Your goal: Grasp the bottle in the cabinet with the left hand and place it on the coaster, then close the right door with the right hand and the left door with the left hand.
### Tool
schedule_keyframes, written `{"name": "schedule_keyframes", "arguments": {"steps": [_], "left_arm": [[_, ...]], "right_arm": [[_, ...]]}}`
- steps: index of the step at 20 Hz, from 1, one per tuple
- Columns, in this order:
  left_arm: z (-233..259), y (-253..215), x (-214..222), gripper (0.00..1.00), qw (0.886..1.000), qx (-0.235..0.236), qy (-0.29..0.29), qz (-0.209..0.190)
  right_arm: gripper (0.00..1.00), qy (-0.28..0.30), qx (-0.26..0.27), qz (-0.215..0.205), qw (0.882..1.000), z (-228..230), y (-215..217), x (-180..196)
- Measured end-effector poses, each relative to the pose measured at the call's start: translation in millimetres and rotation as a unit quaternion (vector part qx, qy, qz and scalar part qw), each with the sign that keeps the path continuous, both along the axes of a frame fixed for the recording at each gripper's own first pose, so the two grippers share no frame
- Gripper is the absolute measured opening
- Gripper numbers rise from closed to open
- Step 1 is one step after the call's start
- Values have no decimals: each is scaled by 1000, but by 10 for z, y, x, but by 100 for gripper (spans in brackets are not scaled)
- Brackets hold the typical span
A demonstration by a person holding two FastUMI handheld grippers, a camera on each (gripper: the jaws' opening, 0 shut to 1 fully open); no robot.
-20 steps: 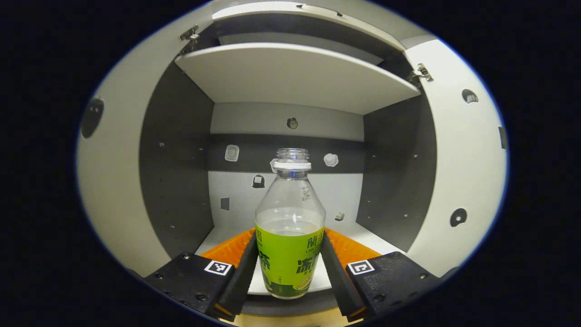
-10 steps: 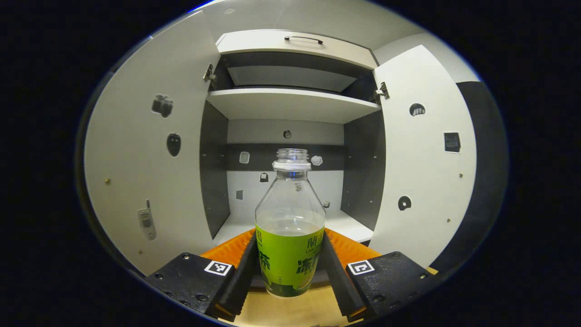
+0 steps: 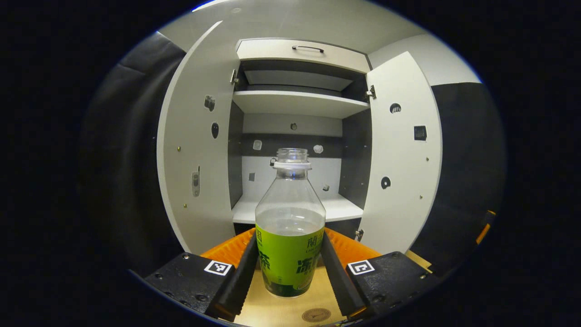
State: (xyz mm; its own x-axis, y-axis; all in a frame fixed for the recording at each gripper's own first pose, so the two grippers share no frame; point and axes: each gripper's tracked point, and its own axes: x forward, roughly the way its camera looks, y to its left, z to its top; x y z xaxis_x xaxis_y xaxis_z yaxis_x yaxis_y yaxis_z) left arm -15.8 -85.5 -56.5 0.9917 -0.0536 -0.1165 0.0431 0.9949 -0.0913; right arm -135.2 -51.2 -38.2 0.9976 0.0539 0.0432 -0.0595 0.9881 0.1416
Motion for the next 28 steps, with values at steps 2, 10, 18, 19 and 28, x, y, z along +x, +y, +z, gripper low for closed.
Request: {"name": "schedule_keyframes", "arguments": {"steps": [2, 10, 18, 19, 28], "left_arm": [[-93, -38, -64, 78, 1000, 0, -7, -3], [-1514, -587, -22, 79, 995, 24, 31, -88], [-2386, -1033, -155, 80, 978, 33, 32, -202], [-2450, -1087, -191, 80, 975, 30, 31, -216], [-2912, -1334, -242, 80, 955, 28, 34, -294]], "right_arm": [[98, 3, 3, 1, 1000, -35, 39, 19], [98, 38, 46, -4, 998, -327, 191, 123], [98, 58, 50, -31, 997, -377, 213, 399], [98, 62, 51, -36, 996, -388, 197, 445], [99, 99, 54, -98, 989, -646, 23, 792]]}}
